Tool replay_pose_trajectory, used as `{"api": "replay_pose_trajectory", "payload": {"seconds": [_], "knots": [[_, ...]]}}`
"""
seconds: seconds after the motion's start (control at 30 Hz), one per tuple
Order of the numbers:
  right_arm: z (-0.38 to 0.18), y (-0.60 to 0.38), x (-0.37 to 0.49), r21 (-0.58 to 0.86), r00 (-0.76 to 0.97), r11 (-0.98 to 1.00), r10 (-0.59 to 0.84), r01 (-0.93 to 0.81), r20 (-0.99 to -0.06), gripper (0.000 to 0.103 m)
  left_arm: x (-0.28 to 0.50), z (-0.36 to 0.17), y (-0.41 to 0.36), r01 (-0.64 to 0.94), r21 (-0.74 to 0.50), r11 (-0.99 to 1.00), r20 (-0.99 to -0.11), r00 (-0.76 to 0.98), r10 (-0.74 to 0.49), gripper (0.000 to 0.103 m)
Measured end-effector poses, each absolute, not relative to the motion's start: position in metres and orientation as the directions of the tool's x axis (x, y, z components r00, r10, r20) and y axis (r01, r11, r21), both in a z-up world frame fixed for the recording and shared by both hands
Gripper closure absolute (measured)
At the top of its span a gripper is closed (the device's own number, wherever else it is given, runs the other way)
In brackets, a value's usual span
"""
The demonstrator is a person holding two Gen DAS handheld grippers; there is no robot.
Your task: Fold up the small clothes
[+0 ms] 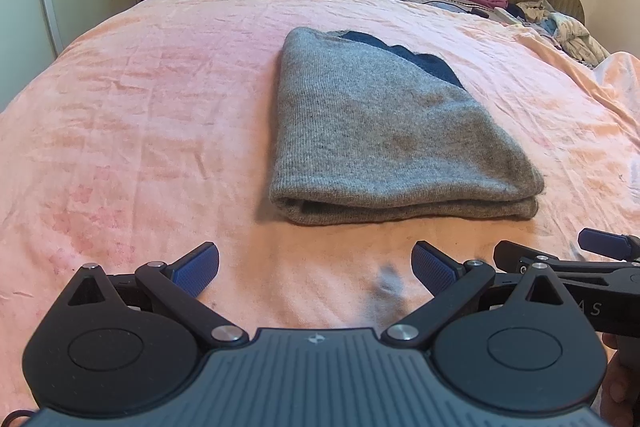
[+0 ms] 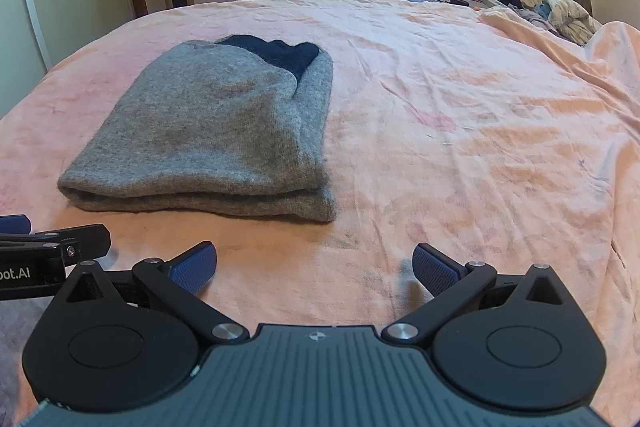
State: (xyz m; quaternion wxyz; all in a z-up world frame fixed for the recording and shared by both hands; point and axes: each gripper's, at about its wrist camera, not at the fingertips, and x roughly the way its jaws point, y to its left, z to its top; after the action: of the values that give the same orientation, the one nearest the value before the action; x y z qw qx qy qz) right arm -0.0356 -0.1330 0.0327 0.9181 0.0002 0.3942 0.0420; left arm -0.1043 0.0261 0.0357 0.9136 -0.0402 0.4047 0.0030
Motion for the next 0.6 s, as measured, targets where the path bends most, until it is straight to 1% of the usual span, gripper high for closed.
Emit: {"api": "replay_pose_trajectory", "payload": {"seconds": [0.6], "knots": [[0.0347, -0.1332, -0.036, 0.032, 0.688, 0.996, 0.078, -0.079, -0.721, 0.0, -0.1036, 0.0362, 0.0267, -0.044, -0.074, 0.996, -0.747, 0.665, -0.026, 0.0]]}}
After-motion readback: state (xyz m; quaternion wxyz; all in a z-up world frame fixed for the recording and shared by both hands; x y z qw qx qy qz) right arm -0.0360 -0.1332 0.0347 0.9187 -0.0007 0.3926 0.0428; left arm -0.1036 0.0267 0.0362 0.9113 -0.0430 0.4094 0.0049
